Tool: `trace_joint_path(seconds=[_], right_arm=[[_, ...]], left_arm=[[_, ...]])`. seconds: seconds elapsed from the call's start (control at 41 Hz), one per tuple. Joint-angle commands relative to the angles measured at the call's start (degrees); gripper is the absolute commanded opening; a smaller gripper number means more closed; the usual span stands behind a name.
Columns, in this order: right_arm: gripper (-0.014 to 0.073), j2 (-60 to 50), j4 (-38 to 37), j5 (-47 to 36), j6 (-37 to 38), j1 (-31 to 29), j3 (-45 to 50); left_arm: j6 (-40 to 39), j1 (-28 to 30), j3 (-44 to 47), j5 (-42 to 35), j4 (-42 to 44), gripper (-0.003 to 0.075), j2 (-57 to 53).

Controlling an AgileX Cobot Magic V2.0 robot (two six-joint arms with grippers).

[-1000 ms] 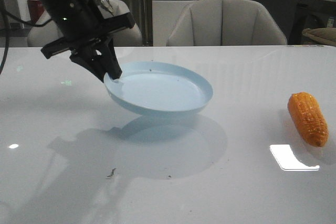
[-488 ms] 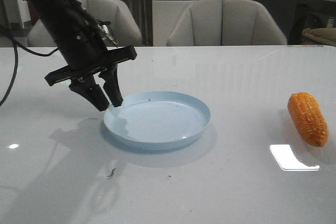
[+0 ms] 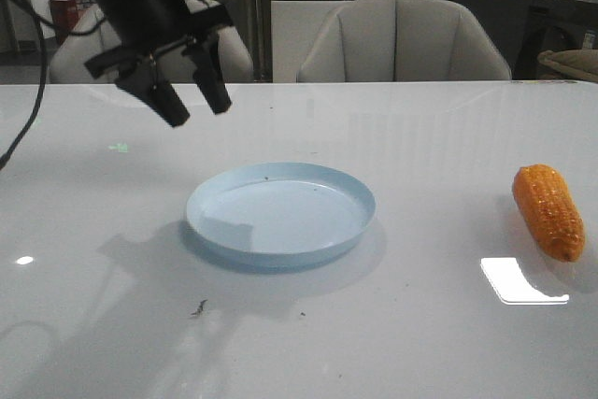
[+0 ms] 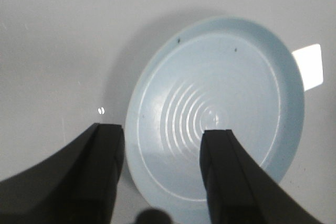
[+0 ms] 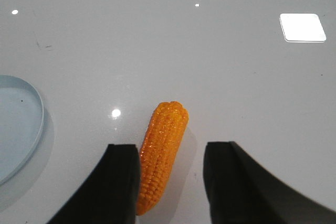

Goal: Place corn on plate with both arms

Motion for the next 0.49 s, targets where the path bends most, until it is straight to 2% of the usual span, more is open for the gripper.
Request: trace_joint_path(seconds=[0.0, 0.171, 0.463], right_arm=[[0.0405, -0.5, -0.3, -4.3, -0.1, 0.0, -1.9], [0.0405, -0.5, -0.3, -4.3, -0.1, 0.0, -1.9], [0.0405, -0.5, -0.3, -3.8, -0.1, 0.0, -1.9]], left_arm=[[0.8, 0.7, -6.5, 2.9, 0.8, 0.0405, -5.0], [0.8, 0.7, -12.0, 2.9, 8.6, 0.0405, -11.6], [0.7, 0.7, -8.6, 2.8, 17.0, 0.0405, -35.6]])
